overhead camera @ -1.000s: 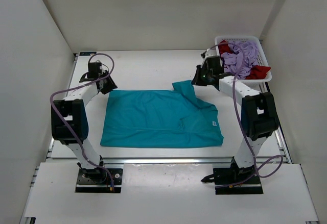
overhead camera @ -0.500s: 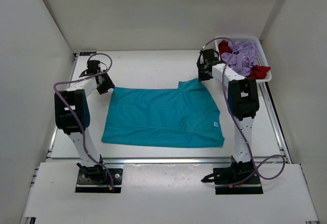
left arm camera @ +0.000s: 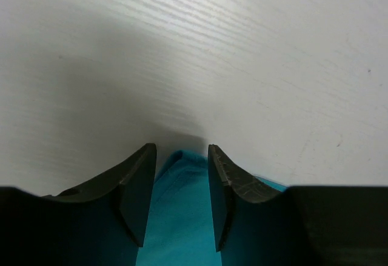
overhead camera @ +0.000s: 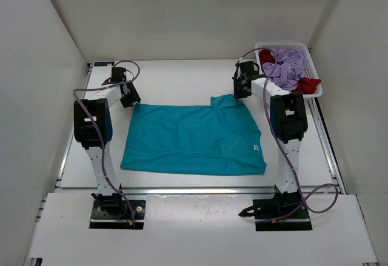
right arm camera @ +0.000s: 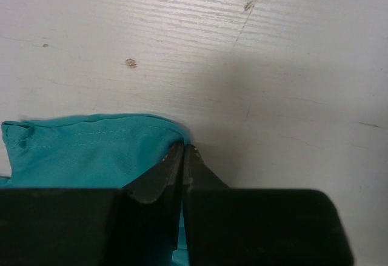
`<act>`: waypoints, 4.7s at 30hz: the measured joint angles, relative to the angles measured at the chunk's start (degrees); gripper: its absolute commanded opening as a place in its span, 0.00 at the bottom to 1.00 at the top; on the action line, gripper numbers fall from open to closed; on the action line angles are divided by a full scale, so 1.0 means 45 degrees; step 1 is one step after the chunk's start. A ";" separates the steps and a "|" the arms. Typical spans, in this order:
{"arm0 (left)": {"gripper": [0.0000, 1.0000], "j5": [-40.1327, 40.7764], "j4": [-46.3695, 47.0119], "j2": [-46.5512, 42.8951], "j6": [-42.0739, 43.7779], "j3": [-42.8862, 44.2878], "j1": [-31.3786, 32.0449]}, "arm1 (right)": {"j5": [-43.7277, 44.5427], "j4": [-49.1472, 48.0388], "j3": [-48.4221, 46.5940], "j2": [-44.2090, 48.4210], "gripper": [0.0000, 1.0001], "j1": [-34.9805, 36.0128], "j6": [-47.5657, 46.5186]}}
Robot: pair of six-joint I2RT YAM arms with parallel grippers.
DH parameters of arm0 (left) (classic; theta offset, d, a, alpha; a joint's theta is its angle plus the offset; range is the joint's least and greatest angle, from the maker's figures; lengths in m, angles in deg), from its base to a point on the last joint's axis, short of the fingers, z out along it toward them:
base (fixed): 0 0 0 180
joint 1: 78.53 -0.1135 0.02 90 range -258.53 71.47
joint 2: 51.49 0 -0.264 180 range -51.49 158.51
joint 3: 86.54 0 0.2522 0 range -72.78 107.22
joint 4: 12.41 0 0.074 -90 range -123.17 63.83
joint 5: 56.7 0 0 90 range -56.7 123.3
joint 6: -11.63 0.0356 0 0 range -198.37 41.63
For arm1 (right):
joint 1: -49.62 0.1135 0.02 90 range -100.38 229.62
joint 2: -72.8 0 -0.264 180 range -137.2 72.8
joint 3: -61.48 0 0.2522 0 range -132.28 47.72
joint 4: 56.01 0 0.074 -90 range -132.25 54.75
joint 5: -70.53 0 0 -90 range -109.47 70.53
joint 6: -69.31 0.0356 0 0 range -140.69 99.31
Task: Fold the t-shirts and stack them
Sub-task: Grap the side of the flattened tshirt furthest away from the robot with both arms, then fold the other side of the tshirt into a rectangle
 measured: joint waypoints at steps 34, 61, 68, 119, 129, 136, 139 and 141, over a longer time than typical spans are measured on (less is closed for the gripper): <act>0.00 -0.0646 0.0743 -0.5270 -0.0461 -0.4031 0.0058 | -0.0117 -0.1161 0.7461 0.8296 0.00 0.1195 0.2293; 0.13 -0.1598 -0.0083 -1.1356 -0.0024 -0.9462 -0.1190 | 0.2341 0.1637 1.4965 1.7869 0.00 0.4216 0.5251; 0.29 -0.1608 -0.0189 -1.1774 -0.0015 -0.9675 -0.1103 | 0.2161 0.2414 1.5625 1.8763 0.27 0.4580 0.6169; 0.29 -0.2030 0.4381 -1.4183 -0.2982 -1.4032 0.4260 | 0.2667 -0.0670 1.1774 1.0074 0.00 0.7830 0.2239; 0.29 -0.2438 0.4192 -1.4226 -0.2973 -1.3566 0.4129 | 0.1273 0.0981 1.0316 1.0603 0.00 0.7975 0.2574; 0.29 -0.2992 0.4153 -1.4294 -0.2973 -1.3347 0.3633 | -0.0515 0.1695 1.0137 1.0287 0.05 0.8310 0.2905; 0.29 -0.3211 0.4080 -1.4382 -0.2968 -1.3347 0.3240 | -0.1311 0.1477 1.0321 1.0253 0.21 0.8505 0.3215; 0.29 -0.3298 0.4012 -1.4401 -0.2929 -1.3347 0.3036 | -0.1787 0.1311 1.0472 1.0248 0.27 0.8704 0.3444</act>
